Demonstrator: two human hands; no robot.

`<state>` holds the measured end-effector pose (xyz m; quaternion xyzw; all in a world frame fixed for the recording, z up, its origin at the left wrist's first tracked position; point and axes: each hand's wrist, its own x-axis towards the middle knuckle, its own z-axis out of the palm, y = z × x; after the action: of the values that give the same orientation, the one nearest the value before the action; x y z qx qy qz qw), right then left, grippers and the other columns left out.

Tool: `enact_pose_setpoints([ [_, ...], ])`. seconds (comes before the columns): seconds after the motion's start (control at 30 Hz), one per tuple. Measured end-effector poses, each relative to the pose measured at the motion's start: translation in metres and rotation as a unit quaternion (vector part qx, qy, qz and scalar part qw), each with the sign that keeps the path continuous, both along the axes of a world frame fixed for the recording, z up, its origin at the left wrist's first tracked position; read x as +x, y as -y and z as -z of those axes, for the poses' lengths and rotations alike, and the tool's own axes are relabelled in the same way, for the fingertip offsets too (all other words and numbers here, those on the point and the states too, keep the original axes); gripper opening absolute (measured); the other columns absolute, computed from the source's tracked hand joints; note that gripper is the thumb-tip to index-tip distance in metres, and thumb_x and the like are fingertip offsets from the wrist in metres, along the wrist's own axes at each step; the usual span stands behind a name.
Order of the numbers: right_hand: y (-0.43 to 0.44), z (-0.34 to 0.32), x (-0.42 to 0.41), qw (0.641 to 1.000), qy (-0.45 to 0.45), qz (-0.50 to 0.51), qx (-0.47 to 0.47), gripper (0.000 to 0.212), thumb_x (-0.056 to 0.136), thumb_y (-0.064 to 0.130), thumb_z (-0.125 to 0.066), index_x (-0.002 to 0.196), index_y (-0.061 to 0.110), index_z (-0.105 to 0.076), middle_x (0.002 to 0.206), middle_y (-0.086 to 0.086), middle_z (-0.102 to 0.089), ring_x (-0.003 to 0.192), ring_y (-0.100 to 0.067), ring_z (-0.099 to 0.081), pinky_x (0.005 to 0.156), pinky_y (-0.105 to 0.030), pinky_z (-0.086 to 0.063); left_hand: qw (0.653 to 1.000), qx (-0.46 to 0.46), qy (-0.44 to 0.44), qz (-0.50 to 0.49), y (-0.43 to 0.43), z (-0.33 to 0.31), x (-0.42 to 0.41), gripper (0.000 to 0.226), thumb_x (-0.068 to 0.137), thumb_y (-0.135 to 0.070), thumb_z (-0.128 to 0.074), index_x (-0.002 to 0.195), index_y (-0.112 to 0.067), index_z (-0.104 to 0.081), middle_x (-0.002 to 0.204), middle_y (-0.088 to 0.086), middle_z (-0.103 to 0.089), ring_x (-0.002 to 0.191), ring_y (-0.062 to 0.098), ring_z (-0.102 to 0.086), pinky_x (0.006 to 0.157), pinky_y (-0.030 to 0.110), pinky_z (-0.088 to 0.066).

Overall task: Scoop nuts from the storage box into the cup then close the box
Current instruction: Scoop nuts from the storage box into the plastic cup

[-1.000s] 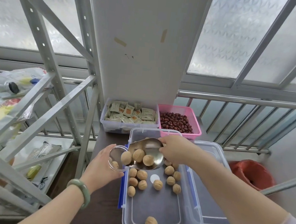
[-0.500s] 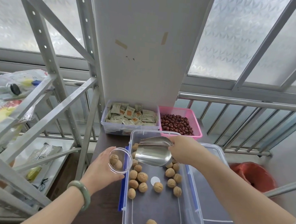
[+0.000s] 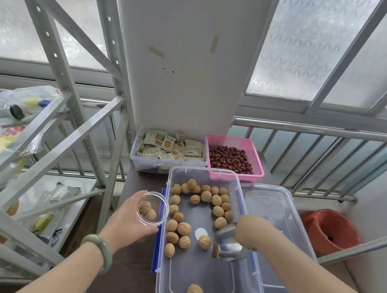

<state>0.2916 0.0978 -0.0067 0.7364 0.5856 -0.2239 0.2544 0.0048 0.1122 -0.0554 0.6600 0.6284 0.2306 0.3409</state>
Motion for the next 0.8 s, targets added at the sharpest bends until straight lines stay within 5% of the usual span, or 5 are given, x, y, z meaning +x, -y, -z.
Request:
enact_pose_setpoints([
  [0.1, 0.002, 0.011, 0.0, 0.996, 0.003, -0.088, 0.008, 0.034, 0.09, 0.011, -0.045, 0.118, 0.003, -0.062, 0.07, -0.004, -0.048, 0.06, -0.022, -0.044, 0.057, -0.024, -0.038, 1.0, -0.003, -0.002, -0.004, -0.001, 0.0, 0.0, 0.097, 0.053, -0.034, -0.087, 0.136, -0.03, -0.038, 0.131, -0.005, -0.053, 0.119, 0.012, -0.052, 0.102, 0.032, -0.043],
  [0.2, 0.002, 0.018, -0.011, 0.999, -0.027, -0.033, -0.023, 0.031, 0.086, 0.002, -0.058, 0.116, -0.003, -0.066, 0.112, -0.019, -0.065, 0.052, -0.021, -0.032, 0.063, -0.032, -0.042, 1.0, -0.004, -0.001, -0.005, -0.001, 0.0, 0.0, 0.094, 0.052, -0.035, -0.086, 0.134, -0.032, -0.039, 0.125, -0.006, -0.055, 0.117, 0.012, -0.054, 0.101, 0.032, -0.044],
  [0.4, -0.003, 0.04, -0.02, 0.995, -0.035, -0.093, -0.024, 0.034, 0.092, 0.009, -0.054, 0.123, -0.002, -0.062, 0.133, -0.018, -0.055, 0.118, -0.034, -0.054, 0.095, -0.039, -0.047, 1.0, -0.003, -0.003, -0.006, 0.0, -0.002, 0.001, 0.093, 0.055, -0.032, -0.087, 0.134, -0.032, -0.039, 0.129, -0.009, -0.052, 0.119, 0.01, -0.051, 0.101, 0.028, -0.041],
  [0.6, -0.017, 0.059, -0.018, 0.981, -0.176, 0.087, 0.006, 0.037, 0.092, 0.011, -0.045, 0.125, -0.001, -0.056, 0.075, -0.005, -0.059, 0.06, -0.018, -0.057, 0.06, -0.021, -0.052, 1.0, -0.018, -0.012, -0.006, -0.002, -0.005, 0.001, 0.093, 0.052, -0.035, -0.085, 0.133, -0.035, -0.039, 0.124, -0.009, -0.055, 0.116, 0.009, -0.053, 0.099, 0.029, -0.044],
  [0.8, -0.044, 0.081, -0.038, 0.972, -0.217, 0.067, 0.05, 0.049, 0.092, 0.016, -0.041, 0.141, 0.023, -0.041, 0.127, -0.009, -0.061, 0.1, -0.022, -0.06, 0.08, -0.031, -0.05, 1.0, -0.01, -0.019, -0.023, -0.007, -0.006, -0.008, 0.094, 0.057, -0.034, -0.085, 0.137, -0.033, -0.036, 0.127, -0.014, -0.048, 0.119, 0.007, -0.048, 0.1, 0.024, -0.039],
])
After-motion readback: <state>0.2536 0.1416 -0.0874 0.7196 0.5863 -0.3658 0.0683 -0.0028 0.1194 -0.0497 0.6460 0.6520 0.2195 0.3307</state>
